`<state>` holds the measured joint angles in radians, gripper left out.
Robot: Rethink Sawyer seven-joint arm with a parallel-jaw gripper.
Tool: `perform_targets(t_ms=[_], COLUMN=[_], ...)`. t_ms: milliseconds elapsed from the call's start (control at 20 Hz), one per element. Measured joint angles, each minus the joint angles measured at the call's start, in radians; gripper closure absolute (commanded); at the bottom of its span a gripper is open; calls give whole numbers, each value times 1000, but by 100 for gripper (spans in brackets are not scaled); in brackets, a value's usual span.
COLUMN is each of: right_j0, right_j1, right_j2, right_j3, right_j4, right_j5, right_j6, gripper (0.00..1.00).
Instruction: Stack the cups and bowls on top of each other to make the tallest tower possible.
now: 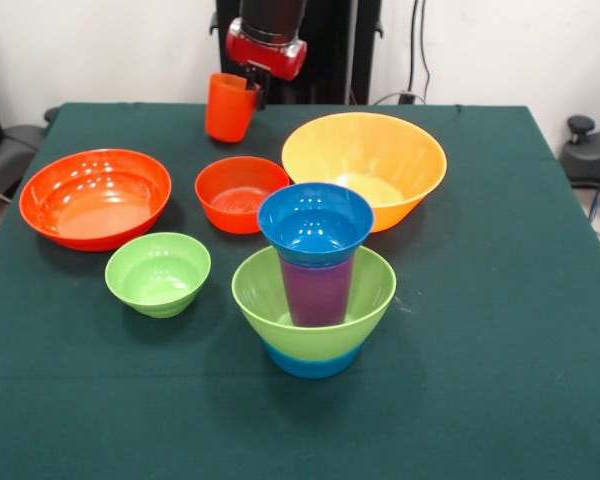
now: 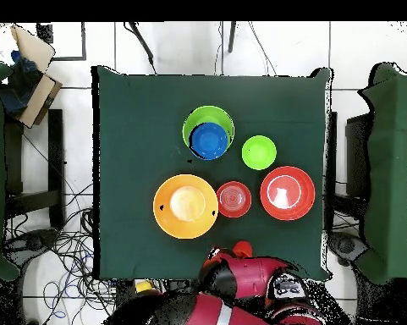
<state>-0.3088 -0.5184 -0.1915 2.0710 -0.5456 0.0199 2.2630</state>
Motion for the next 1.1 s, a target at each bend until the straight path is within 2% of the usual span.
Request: perform_targets(t_ms=[150,350,650,800,950,1000,1100], right_j0=[-18,-88,-182,-231,-250,-254,-254], right_j1=[-10,-72,-188,-254,-294,-319,-328], right_j2=[14,79,205,291,345,380,393], right_j3=[0,0,-4,-24,-53,-83,-96], right_j4=[0,12,95,160,203,232,243], right_j5=[1,60,274,449,582,682,719], right_j6=[0,0,0,0,0,0,0], gripper=[100,100,100,100,100,100,100])
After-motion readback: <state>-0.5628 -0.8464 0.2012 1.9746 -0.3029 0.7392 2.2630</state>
